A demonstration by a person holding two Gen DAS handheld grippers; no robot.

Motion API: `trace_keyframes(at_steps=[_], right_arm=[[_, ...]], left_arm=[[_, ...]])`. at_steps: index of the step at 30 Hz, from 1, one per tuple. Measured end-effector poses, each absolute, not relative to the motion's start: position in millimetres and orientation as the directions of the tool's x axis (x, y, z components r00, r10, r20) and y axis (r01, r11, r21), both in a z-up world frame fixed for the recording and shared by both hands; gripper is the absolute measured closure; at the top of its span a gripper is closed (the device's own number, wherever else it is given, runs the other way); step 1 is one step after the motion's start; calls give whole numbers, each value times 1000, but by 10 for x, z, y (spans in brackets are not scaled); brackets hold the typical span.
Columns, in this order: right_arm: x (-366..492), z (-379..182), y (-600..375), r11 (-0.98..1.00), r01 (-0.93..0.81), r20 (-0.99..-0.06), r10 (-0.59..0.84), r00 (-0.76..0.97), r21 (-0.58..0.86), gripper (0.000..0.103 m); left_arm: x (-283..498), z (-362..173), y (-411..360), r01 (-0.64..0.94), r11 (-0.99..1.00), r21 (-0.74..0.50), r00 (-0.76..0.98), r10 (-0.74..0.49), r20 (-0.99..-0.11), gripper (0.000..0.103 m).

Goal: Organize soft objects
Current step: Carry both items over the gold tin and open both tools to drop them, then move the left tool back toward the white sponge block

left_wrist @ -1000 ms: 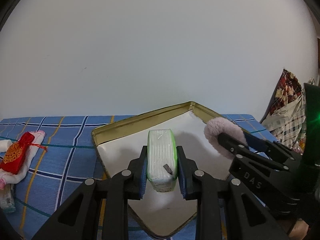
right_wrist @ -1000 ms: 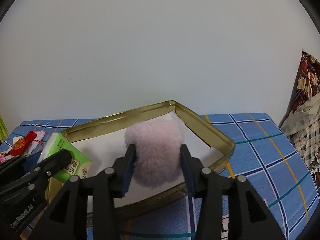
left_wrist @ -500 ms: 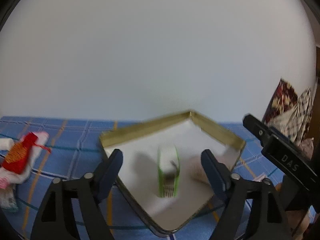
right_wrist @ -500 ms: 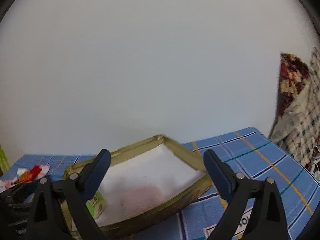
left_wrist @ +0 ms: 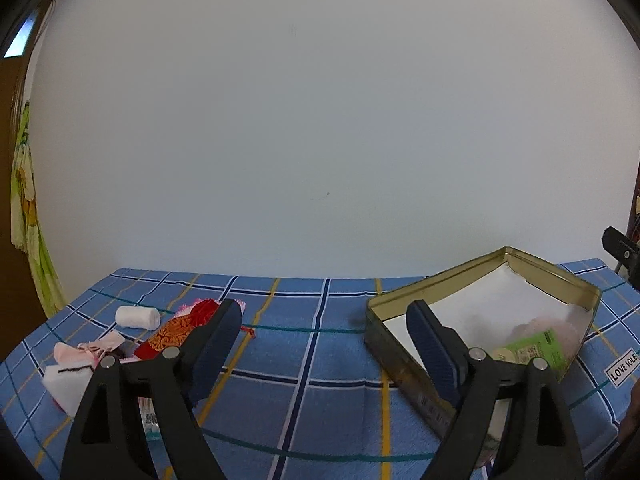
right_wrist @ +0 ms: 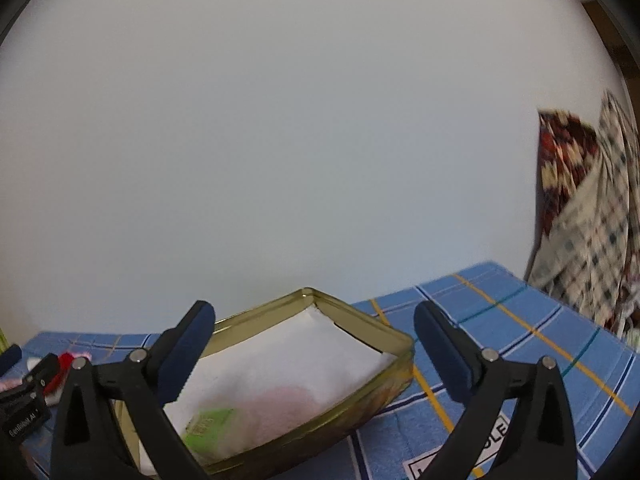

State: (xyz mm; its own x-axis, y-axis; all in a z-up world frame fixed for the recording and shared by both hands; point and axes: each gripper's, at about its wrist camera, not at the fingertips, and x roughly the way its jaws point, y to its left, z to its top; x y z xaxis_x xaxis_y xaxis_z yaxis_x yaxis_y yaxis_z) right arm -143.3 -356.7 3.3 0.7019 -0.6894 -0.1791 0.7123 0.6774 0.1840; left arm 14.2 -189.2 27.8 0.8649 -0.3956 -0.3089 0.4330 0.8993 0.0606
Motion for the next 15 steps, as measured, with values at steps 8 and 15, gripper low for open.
trace_keyframes(at_steps=[8, 15], right_arm=[[-1368, 3, -3362, 684, 720, -129, -708, 694, 116, 1], [-1352, -52, -3334, 673, 726, -139, -712, 688, 143, 1]], left_arm=[[70, 210, -1783, 409, 908, 90, 880, -367, -300, 17], [113, 175, -1633, 392, 917, 78, 880, -348, -323, 17]])
